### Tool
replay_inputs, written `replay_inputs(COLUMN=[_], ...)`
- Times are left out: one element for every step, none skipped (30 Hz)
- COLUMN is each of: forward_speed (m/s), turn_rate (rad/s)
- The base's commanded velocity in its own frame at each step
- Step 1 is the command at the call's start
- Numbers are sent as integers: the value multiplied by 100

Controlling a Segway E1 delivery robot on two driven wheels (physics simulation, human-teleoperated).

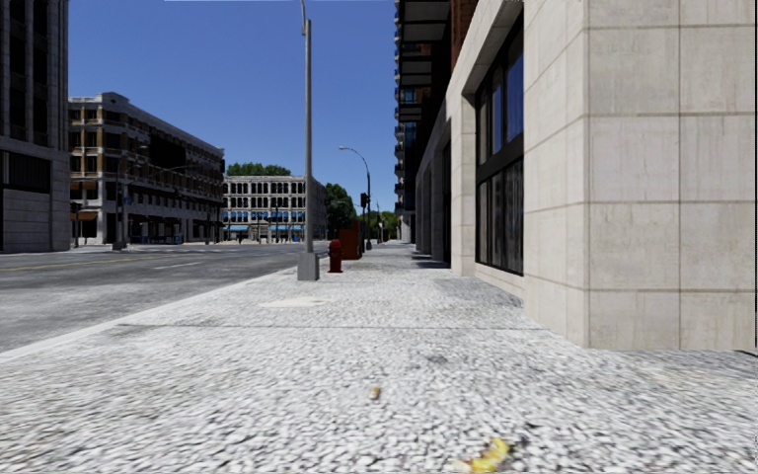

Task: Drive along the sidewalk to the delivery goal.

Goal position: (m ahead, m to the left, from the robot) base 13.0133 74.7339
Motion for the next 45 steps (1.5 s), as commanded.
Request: replay_inputs(forward_speed=[200,200,200,200,200,200,200,200,200,200,200,200,200,200,200,200,200,200,200,200,200,200,200,200,200,200,200,200,200,200,200,200,200,200,200,200,200,200,200,200,200,200,200,200,200], turn_rate=[0,0,0,0,0,0,0,0,0,0,0,0,-3,-3,-7,-10,-13,-13,-17,-20,-21,-21,-22,-22,-22,-22,-22,-22,-22,-22,-22,-22,-6,0,0,0,0,0,0,0,0,0,0,0,0])
